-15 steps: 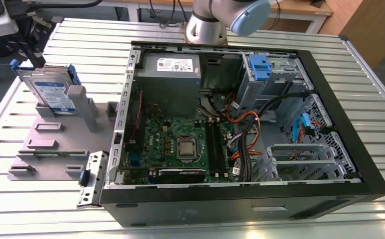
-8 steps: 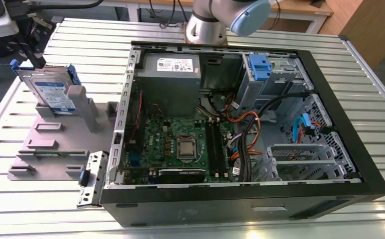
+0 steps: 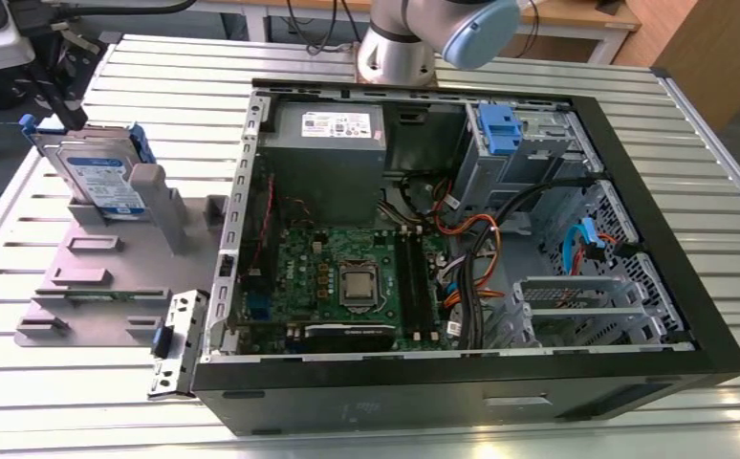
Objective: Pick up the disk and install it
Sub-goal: 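Pick up the disk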
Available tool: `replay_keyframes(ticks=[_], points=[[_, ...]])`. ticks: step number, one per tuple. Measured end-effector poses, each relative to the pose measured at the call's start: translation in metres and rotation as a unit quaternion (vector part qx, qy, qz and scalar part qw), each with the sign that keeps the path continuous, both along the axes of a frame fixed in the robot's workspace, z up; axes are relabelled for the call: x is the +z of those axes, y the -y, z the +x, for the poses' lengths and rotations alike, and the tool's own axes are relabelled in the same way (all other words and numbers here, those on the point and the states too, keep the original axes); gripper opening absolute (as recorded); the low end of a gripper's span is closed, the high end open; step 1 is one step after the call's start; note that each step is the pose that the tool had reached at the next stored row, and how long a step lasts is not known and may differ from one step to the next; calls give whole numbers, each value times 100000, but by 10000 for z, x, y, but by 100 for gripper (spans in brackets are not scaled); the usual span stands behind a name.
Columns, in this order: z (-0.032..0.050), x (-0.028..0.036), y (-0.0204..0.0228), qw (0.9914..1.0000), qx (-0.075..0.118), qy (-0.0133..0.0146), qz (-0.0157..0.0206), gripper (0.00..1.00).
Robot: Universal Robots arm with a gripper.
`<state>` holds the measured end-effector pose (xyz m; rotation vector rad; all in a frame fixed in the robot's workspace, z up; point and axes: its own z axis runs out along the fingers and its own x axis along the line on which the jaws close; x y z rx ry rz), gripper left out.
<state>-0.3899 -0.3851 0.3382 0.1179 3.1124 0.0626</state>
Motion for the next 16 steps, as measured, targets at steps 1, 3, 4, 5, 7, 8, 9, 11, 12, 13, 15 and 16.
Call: replay_keyframes(ticks=[1,3,4,5,7,8,9,11,12,13,15,16], points=[[0,0,0,100000,-1,1,-1,11],[0,1,0,100000,58,1,-5,11],[0,1,0,100000,250,5,-2,11],[0,1,0,99998,585,-2,-4,11],[-1,1,0,99988,1568,-6,-7,11],[0,1,0,99977,2131,-5,-5,11],[0,1,0,99962,2770,1,-4,11],[0,1,0,99914,4136,4,-5,11],[0,1,0,99881,4884,6,0,11],[0,1,0,99842,5621,12,5,11],[0,1,0,99756,6977,12,6,11],[0,1,0,99721,7459,14,7,11]])
